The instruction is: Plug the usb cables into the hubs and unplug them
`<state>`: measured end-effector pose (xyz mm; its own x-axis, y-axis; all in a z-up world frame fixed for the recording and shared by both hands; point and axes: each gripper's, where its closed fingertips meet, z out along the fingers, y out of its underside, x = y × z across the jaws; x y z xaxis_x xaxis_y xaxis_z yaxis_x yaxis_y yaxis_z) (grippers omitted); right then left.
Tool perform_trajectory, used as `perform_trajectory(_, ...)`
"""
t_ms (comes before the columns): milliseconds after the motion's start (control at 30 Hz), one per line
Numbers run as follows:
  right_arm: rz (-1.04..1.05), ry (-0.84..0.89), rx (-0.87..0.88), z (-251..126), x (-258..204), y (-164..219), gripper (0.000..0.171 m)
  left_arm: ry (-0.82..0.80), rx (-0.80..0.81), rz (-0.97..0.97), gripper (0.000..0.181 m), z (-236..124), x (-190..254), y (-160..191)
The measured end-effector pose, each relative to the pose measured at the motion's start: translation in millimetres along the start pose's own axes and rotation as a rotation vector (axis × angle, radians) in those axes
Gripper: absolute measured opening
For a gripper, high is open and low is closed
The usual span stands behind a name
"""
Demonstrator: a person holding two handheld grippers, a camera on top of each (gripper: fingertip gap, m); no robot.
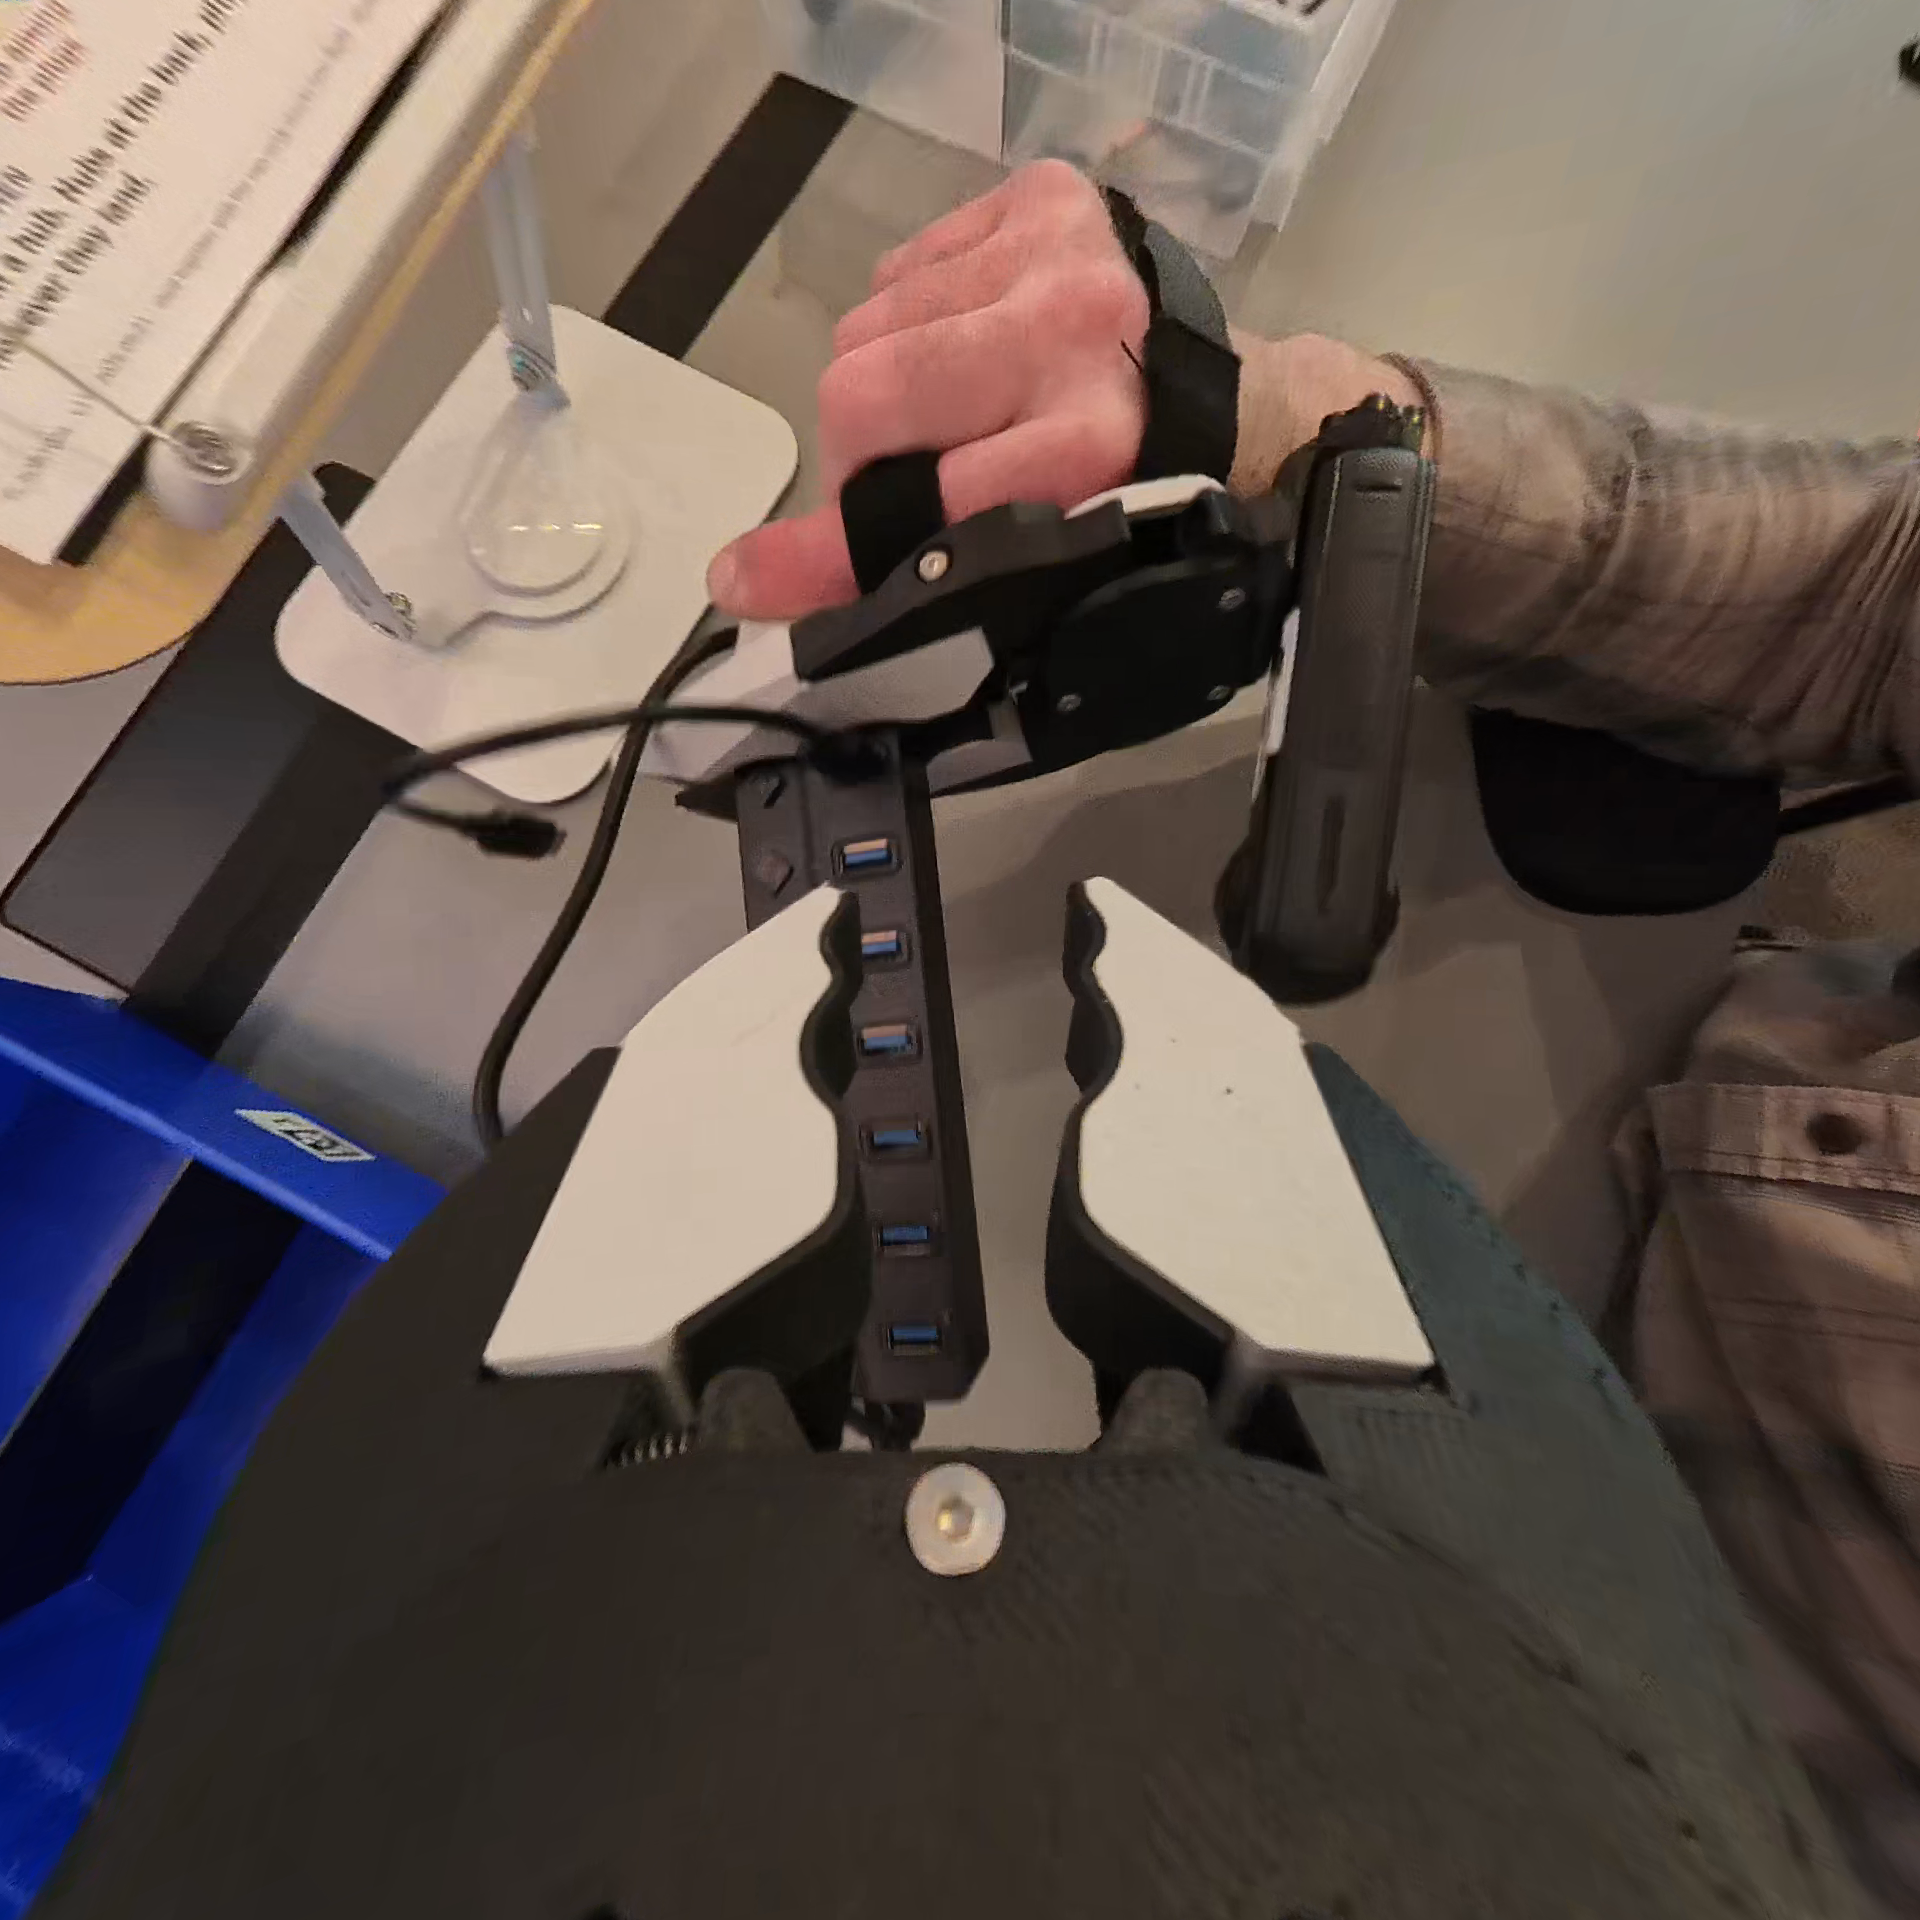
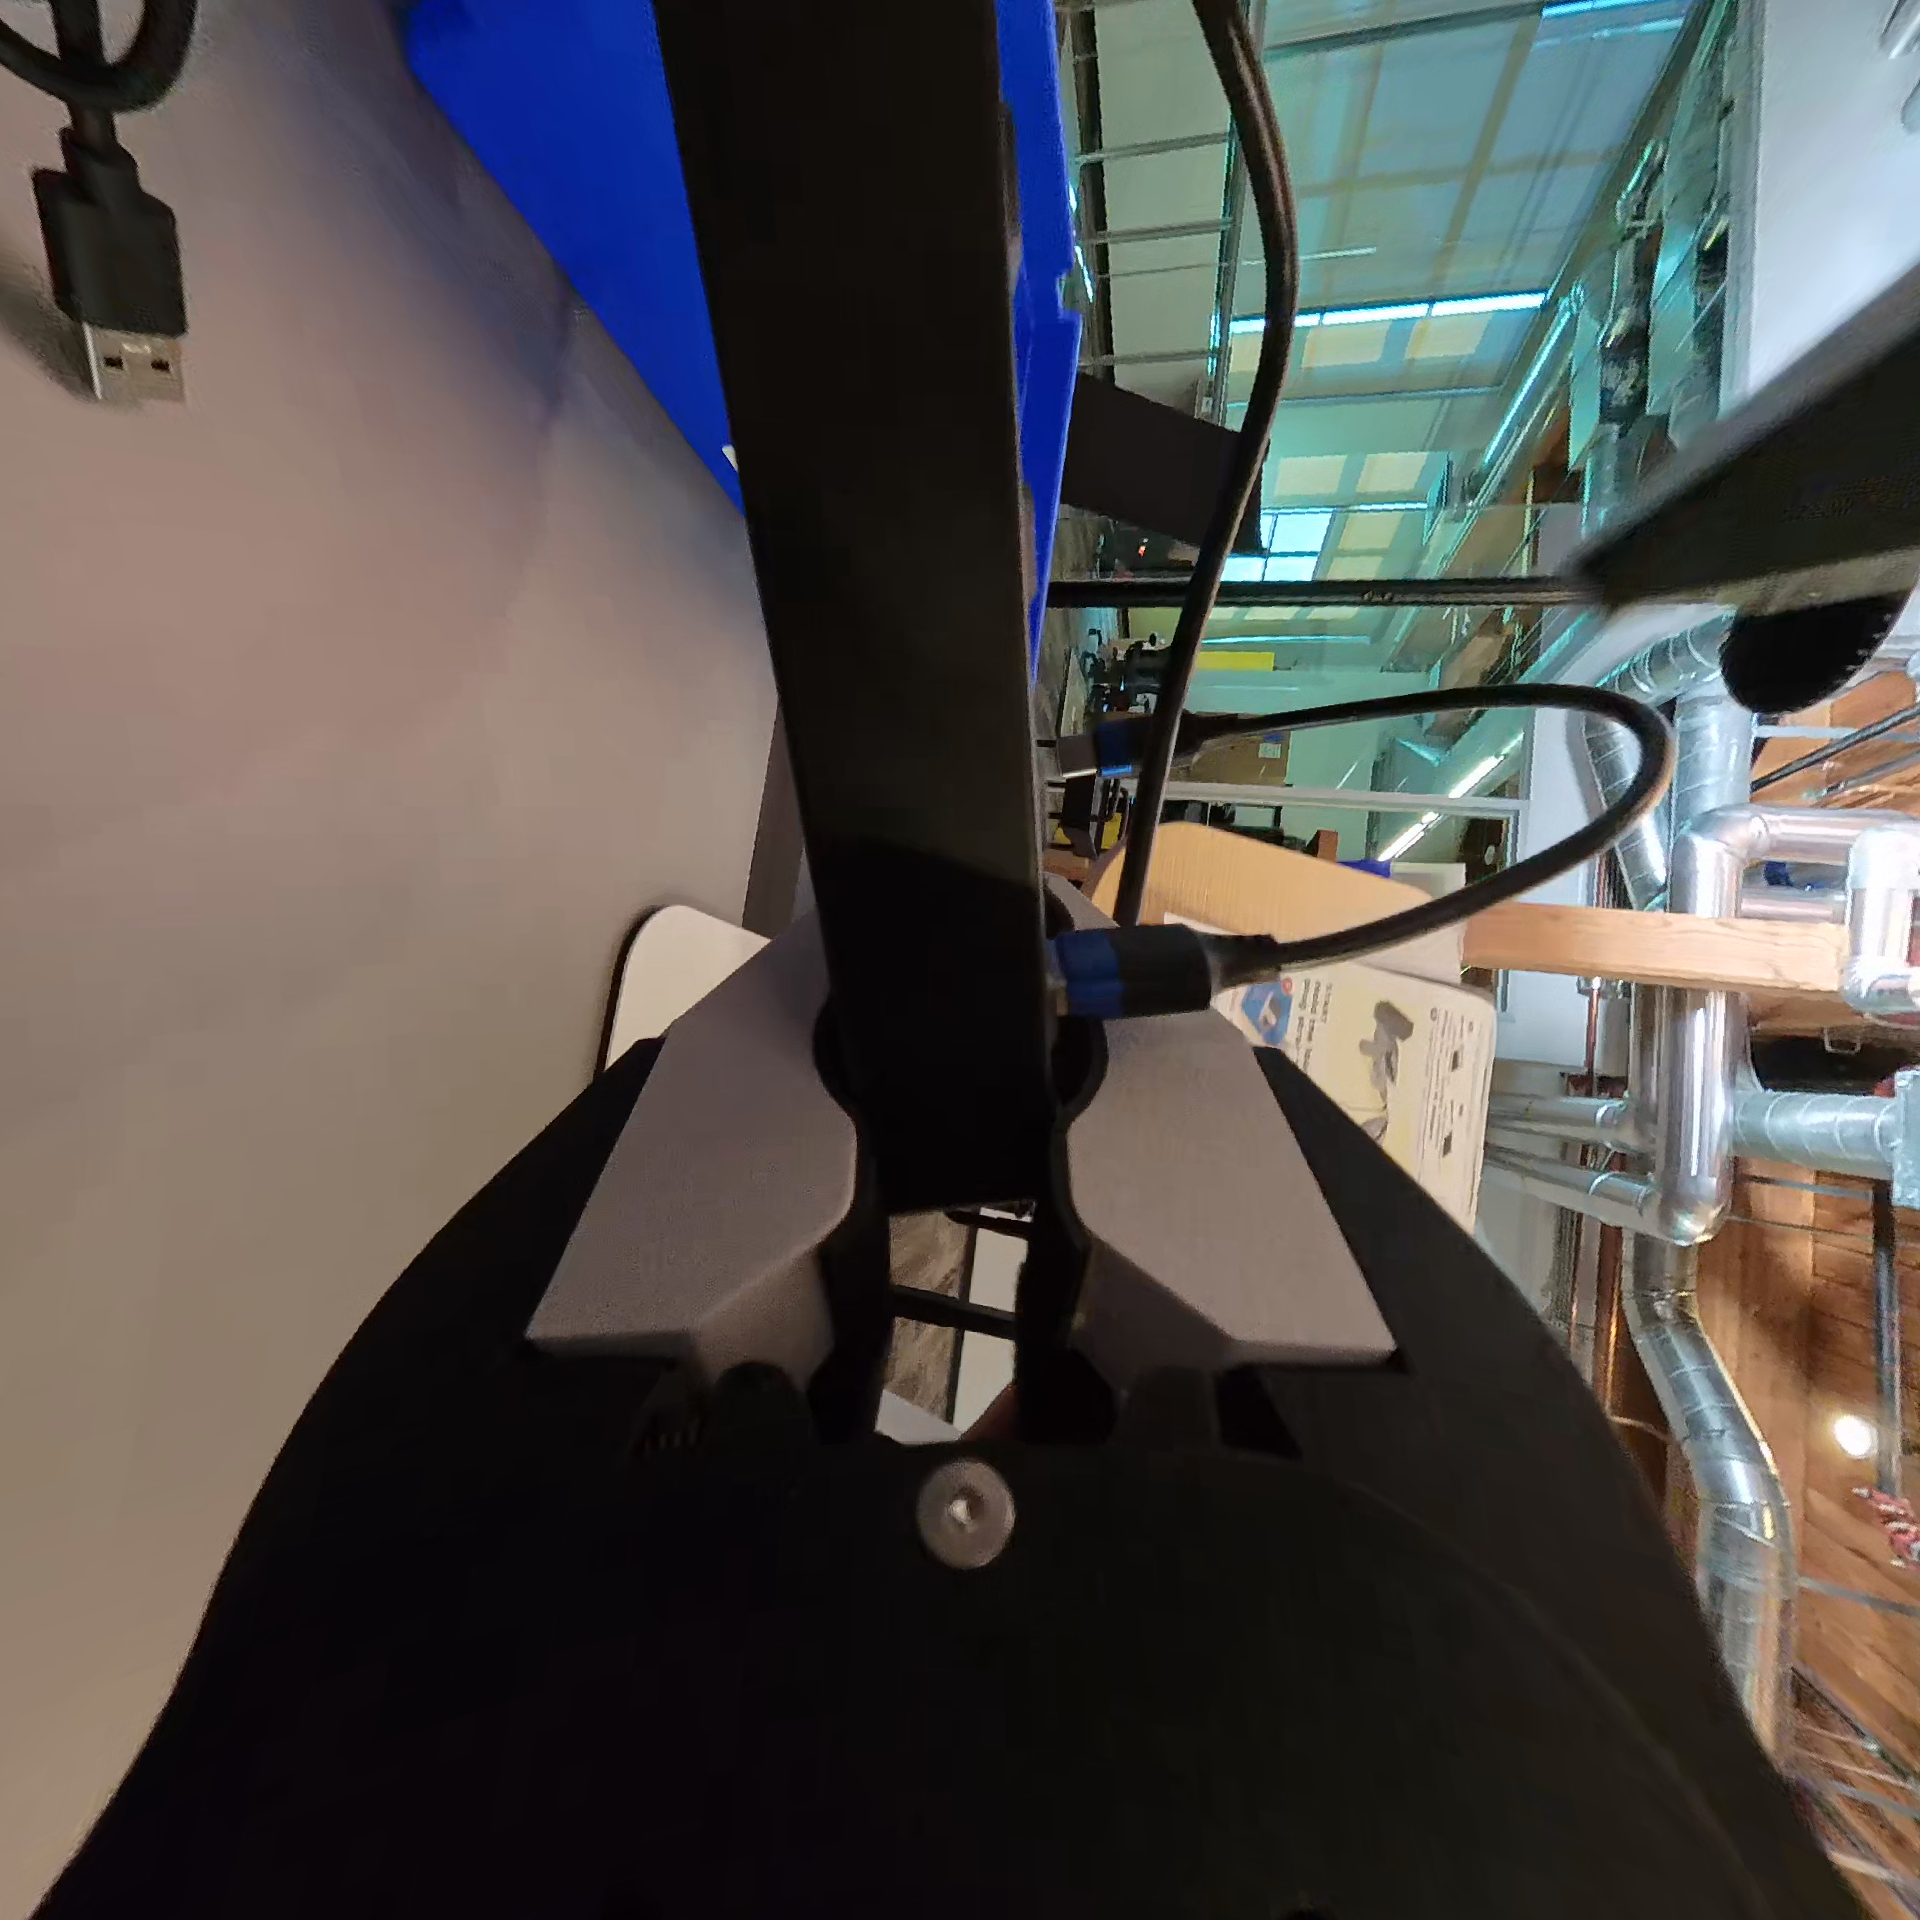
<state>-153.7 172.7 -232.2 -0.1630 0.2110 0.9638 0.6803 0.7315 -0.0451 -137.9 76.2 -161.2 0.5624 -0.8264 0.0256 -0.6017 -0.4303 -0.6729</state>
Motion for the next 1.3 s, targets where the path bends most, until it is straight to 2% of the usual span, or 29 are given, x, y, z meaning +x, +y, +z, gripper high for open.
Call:
perform_trajectory(33, -0.011, 0.002, 0.005, 0, 0, -4, 0.023, 0.011, -0.015, -0.002, 0.038, 6, 1, 0)
perform_trajectory(133, -0.033, 0.008, 0.022, -1, 0, -16, 0.024, -0.012, -0.083, -0.023, 0.039, 25, -7, 8)
perform_trajectory(233, -0.044, 0.014, 0.033, -3, 1, -23, 0.024, -0.056, -0.083, -0.052, 0.041, 36, -17, 12)
perform_trajectory(367, -0.059, 0.017, 0.030, -5, 1, -27, 0.022, -0.062, -0.100, -0.054, 0.032, 43, -17, 16)
perform_trajectory(500, -0.073, 0.010, 0.037, -5, -1, -29, 0.023, -0.034, -0.147, -0.040, 0.023, 43, -14, 20)
perform_trajectory(800, -0.082, 0.005, 0.048, -8, -2, -35, 0.023, 0.126, -0.179, -0.144, 0.016, 37, -11, 23)
perform_trajectory(1100, -0.087, 0.010, 0.023, -6, -2, -32, 0.022, 0.094, -0.179, -0.116, 0.016, 38, -13, 25)
perform_trajectory(1300, -0.023, 0.030, 0.014, -1, -2, -44, 0.022, 0.056, -0.285, -0.069, 0.016, 30, -15, 36)
